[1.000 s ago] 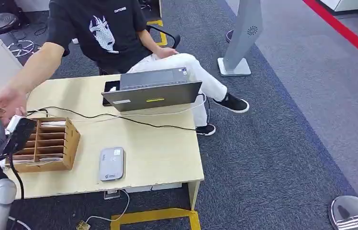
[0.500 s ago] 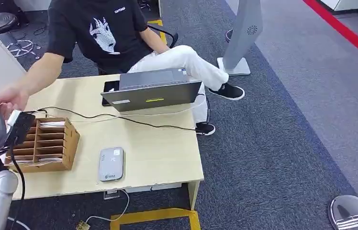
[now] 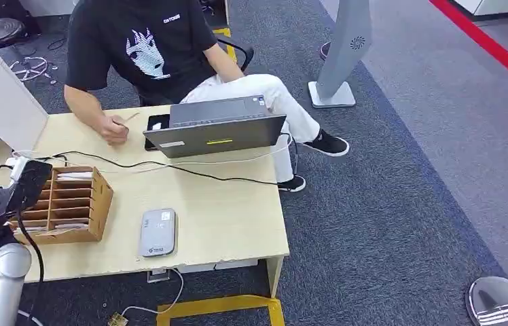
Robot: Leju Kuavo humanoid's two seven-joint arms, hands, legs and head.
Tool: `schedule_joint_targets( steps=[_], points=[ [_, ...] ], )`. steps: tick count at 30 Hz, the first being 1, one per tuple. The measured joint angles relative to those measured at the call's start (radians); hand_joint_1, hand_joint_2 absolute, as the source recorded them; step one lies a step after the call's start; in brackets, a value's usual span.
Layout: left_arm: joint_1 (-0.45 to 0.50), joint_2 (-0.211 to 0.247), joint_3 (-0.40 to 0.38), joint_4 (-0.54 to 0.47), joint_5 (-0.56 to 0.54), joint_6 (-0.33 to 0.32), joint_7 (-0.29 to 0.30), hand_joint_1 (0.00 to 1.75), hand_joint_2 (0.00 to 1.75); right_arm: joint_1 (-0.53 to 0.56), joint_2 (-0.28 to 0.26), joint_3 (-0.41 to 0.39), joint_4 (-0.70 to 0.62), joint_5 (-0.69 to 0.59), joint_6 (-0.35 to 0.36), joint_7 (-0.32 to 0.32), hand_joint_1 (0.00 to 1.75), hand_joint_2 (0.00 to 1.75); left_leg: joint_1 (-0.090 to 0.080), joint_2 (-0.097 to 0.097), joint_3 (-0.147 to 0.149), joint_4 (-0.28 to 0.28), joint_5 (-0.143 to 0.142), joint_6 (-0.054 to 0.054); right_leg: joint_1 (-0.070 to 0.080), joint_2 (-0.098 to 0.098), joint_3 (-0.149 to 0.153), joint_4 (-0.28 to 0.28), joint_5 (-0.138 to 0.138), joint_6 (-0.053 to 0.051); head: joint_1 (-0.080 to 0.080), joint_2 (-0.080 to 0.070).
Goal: Pass the card to the sensor for recognition and then transmit it.
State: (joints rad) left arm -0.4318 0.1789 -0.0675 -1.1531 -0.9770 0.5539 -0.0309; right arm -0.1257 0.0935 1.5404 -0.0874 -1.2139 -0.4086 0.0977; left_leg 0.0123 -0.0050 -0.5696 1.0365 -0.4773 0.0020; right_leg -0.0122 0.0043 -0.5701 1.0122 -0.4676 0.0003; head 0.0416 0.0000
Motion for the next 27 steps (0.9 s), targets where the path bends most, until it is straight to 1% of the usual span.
schedule_joint_targets(
  steps=[2, 4, 8, 13, 17, 21, 23, 26, 27],
  points=[
    [0.025, -0.002, -0.002, -0.042, 0.009, -0.004, -0.009, 0.00, 1.75, 0.001, 0.000, 0.000, 0.000, -0.002, 0.000, 0.005, 0.00, 1.75, 0.000, 0.000, 0.000, 0.000, 0.000, 0.000, 0.000, 0.000, 0.000, 0.000, 0.000, 0.000, -0.001, 0.000],
    [0.059, -0.003, -0.006, -0.109, 0.014, -0.011, -0.011, 0.00, 1.75, 0.003, 0.000, 0.000, 0.000, -0.006, 0.000, 0.009, 0.00, 1.75, 0.000, 0.001, 0.000, 0.000, 0.000, 0.000, 0.000, 0.000, 0.000, 0.000, 0.000, 0.000, 0.000, 0.000],
    [0.148, -0.001, -0.008, -0.256, 0.024, -0.013, -0.001, 0.00, 1.75, 0.007, 0.000, 0.000, 0.001, -0.024, 0.001, 0.012, 0.00, 1.75, 0.000, 0.001, -0.001, 0.000, -0.001, 0.000, 0.000, 0.001, -0.001, 0.000, 0.000, 0.000, 0.000, 0.000],
    [0.262, 0.008, -0.008, -0.394, 0.033, -0.010, -0.002, 0.00, 1.75, 0.011, 0.000, -0.001, 0.003, -0.045, 0.002, 0.010, 0.00, 1.75, 0.000, 0.001, -0.002, -0.001, -0.001, 0.000, 0.000, 0.001, -0.001, 0.000, 0.000, 0.000, 0.000, 0.000],
    [0.409, 0.010, 0.000, -0.520, 0.033, 0.010, -0.015, 0.00, 1.75, 0.018, 0.000, -0.001, 0.009, -0.069, 0.013, 0.008, 0.00, 1.75, 0.000, 0.003, -0.002, -0.001, -0.001, 0.000, 0.000, 0.002, -0.002, 0.000, -0.001, 0.000, 0.000, 0.000],
    [0.556, 0.002, 0.026, -0.640, 0.033, 0.044, -0.038, 0.00, 1.75, 0.024, 0.005, -0.001, 0.019, -0.089, 0.018, 0.006, 0.00, 1.75, 0.000, 0.003, -0.003, -0.001, -0.001, 0.001, 0.000, 0.002, -0.003, 0.000, -0.001, 0.001, -0.001, 0.000],
    [0.618, -0.008, 0.042, -0.689, 0.032, 0.058, -0.045, 0.00, 1.75, 0.026, 0.008, -0.001, 0.025, -0.096, 0.017, 0.006, 0.00, 1.75, 0.000, 0.003, -0.004, -0.001, -0.002, 0.001, 0.000, 0.002, -0.004, -0.001, -0.001, 0.001, -0.001, 0.000],
    [0.708, -0.034, 0.071, -0.752, 0.034, 0.068, -0.056, 0.00, 1.75, 0.028, 0.016, -0.001, 0.035, -0.107, 0.018, 0.008, 0.00, 1.75, 0.000, 0.003, -0.004, -0.001, -0.002, 0.002, 0.000, 0.002, -0.004, -0.001, -0.001, 0.001, -0.001, 0.000],
    [0.736, -0.050, 0.084, -0.772, 0.041, 0.068, -0.060, 0.00, 1.75, 0.029, 0.019, -0.001, 0.040, -0.113, 0.020, 0.008, 0.00, 1.75, 0.000, 0.003, -0.004, -0.001, -0.002, 0.002, 0.000, 0.002, -0.004, -0.001, -0.001, 0.001, -0.001, 0.000]
  ],
)
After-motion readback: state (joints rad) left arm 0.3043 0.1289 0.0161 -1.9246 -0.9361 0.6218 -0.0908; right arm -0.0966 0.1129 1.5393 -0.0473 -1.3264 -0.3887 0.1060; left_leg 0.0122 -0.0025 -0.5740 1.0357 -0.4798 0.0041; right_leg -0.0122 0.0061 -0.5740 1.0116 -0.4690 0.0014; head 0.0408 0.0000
